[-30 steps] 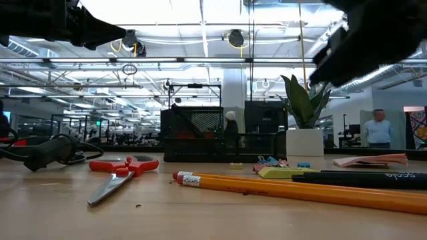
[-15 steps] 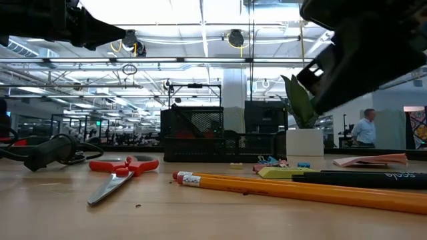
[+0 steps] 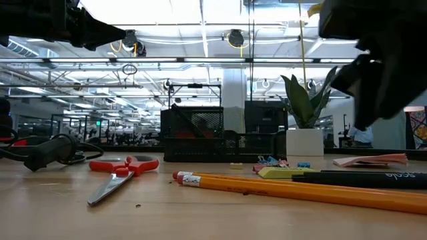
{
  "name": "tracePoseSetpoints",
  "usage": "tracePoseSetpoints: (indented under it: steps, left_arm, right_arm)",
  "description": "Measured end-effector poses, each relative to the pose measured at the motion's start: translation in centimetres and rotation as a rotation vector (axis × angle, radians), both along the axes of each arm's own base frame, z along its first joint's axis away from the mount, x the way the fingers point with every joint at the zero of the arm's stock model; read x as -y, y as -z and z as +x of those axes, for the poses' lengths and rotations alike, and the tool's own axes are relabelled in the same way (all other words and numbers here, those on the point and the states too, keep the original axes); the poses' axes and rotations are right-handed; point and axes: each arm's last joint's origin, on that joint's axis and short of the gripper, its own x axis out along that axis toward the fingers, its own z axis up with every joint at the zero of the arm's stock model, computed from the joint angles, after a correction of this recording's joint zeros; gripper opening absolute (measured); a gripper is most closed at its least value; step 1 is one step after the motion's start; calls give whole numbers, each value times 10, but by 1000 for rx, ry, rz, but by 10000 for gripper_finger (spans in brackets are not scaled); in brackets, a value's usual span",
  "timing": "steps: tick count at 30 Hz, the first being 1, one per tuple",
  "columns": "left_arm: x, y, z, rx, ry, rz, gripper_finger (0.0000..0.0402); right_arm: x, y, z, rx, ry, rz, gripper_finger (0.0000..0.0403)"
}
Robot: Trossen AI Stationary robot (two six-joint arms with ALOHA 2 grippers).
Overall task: Pick and place office supplies into organizer
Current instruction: Put the black pen into the black desk organizer
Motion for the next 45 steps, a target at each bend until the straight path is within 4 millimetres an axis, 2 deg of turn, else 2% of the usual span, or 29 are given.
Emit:
tracePoseSetpoints:
  steps: [4, 10, 16, 22, 32, 38, 45]
  left_arm:
    - [0, 0, 0, 0, 0, 0, 63]
    - [0, 0, 0, 0, 0, 0, 63]
    - [0, 0, 0, 0, 0, 0, 63]
    - [0, 0, 0, 0, 0, 0, 63]
    - [0, 0, 0, 0, 0, 0, 63]
    - [0, 0, 0, 0, 0, 0, 63]
    - [0, 0, 0, 0, 0, 0, 63]
  right_arm:
    - [-8, 2, -5, -20, 21, 18, 174]
    - [-16, 2, -10, 7, 44, 4, 168]
    - [-21, 23, -7, -53, 47, -33, 158]
    - [-18, 35, -5, -97, 74, -50, 157]
    - [-18, 38, -6, -117, 75, -71, 157]
    - [-10, 41, -14, -190, 122, -170, 157]
    - [-2, 41, -10, -150, 98, -278, 157]
